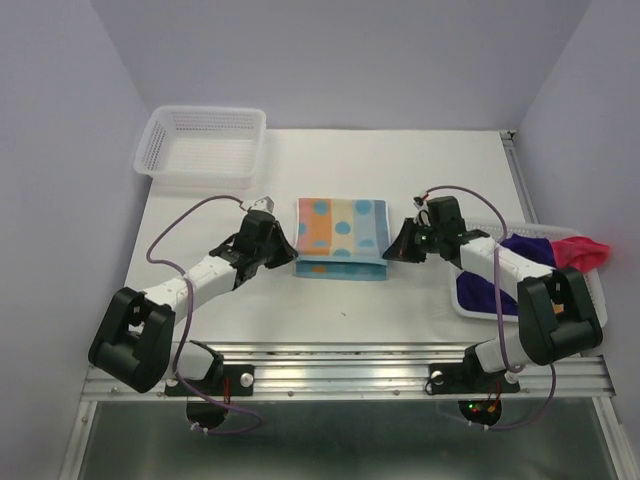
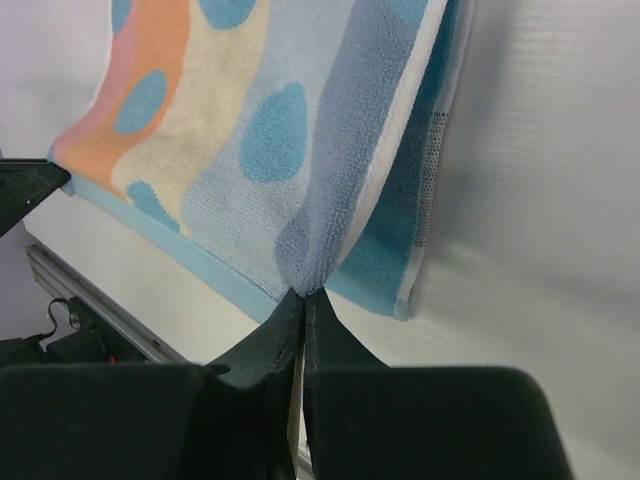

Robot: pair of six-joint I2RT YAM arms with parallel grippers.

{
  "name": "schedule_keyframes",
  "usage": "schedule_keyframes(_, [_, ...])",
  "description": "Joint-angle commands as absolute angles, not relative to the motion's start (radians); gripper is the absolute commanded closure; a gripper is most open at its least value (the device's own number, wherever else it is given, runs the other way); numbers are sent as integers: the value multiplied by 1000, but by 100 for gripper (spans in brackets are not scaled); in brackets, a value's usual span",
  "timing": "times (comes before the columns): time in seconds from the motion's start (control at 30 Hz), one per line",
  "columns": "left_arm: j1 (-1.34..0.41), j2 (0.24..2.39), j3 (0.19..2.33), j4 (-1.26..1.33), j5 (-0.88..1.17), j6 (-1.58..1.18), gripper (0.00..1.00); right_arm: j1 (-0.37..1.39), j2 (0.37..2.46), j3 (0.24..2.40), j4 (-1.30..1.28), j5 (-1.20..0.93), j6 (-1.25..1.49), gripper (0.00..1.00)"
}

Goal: Fold and stack the towels
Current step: Fold the towel

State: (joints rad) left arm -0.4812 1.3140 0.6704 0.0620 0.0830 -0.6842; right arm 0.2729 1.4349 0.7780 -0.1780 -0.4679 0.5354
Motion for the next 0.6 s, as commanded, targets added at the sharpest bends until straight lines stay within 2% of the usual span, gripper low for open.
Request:
schedule_keyframes(0.0, [-497,1298,641,40,8,-687,100,288,1405,717,-120,-443,561,96])
schedule_keyframes(0.03, [-499,1299,635,31,8,-690,100,293,1411,710,-118,-445,560,94])
schedule_keyframes(0.13, [-500,1302,637,3,8,-690,89,310,1427,690,-117,-445,558,82])
schedule_keyframes(0.17, [-502,1299,643,2,8,-684,73,311,1433,695,-120,-442,558,70])
schedule_keyframes(0.23, [-505,1284,667,-39,-37,-680,53,311,1424,718,-149,-422,546,57])
schedule_keyframes(0.27, [-506,1276,679,-47,-43,-678,49,311,1416,735,-162,-410,542,53])
schedule_keyframes(0.3, [-506,1269,692,-51,-48,-672,44,311,1411,751,-175,-390,537,42])
schedule_keyframes(0.33, [-506,1256,718,-51,-58,-660,38,311,1405,808,-205,-347,522,38])
schedule_keyframes(0.37, [-506,1255,736,-51,-67,-649,27,311,1407,836,-216,-327,511,35])
schedule_keyframes(0.4, [-505,1261,758,-49,-77,-638,21,313,1416,871,-225,-312,500,33])
schedule_keyframes(0.43, [-505,1288,781,-52,-84,-628,17,311,1428,899,-229,-264,497,32])
schedule_keyframes(0.57, [-468,1437,974,-61,-69,-546,17,311,1575,1109,-253,-149,436,31])
